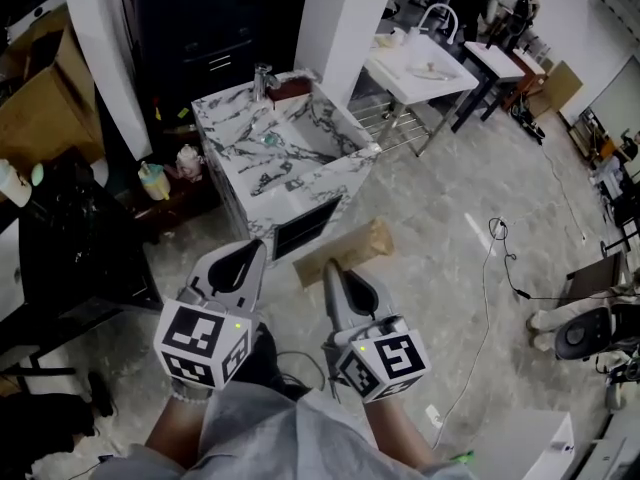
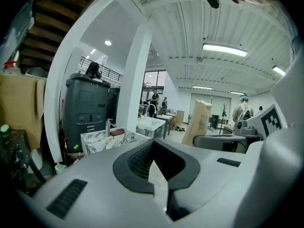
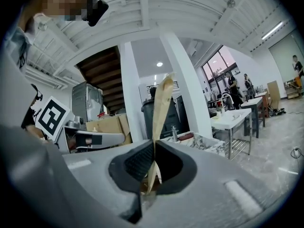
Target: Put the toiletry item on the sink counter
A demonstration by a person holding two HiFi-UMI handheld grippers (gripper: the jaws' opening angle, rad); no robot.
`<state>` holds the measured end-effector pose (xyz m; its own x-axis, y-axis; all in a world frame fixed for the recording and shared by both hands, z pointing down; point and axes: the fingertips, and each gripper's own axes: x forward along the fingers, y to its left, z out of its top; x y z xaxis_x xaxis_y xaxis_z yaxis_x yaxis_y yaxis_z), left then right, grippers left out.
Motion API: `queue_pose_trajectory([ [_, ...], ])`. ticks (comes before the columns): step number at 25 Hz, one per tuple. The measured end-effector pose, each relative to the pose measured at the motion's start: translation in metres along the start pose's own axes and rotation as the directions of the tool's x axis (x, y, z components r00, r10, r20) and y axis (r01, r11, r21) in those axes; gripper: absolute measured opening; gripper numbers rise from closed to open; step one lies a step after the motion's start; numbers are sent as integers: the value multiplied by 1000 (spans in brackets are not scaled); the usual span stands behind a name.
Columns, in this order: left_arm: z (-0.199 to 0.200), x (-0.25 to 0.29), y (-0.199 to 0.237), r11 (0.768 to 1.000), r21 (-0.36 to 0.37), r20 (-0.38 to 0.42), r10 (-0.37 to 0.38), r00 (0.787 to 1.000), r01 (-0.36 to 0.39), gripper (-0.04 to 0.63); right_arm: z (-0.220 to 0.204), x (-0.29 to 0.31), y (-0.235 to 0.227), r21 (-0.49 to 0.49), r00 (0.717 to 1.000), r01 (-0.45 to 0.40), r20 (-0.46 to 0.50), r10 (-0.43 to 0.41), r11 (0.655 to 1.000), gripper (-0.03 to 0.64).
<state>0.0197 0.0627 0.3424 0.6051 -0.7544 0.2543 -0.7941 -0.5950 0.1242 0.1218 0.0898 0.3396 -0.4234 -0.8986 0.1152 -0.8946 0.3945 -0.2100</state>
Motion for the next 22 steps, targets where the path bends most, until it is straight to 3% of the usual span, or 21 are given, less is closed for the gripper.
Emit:
queue_pose_trajectory([
  [22,44,114,168,999,-30,-3,42,999,-42,5,34,210,-28,2,999,-31,-8,31,1000,2],
])
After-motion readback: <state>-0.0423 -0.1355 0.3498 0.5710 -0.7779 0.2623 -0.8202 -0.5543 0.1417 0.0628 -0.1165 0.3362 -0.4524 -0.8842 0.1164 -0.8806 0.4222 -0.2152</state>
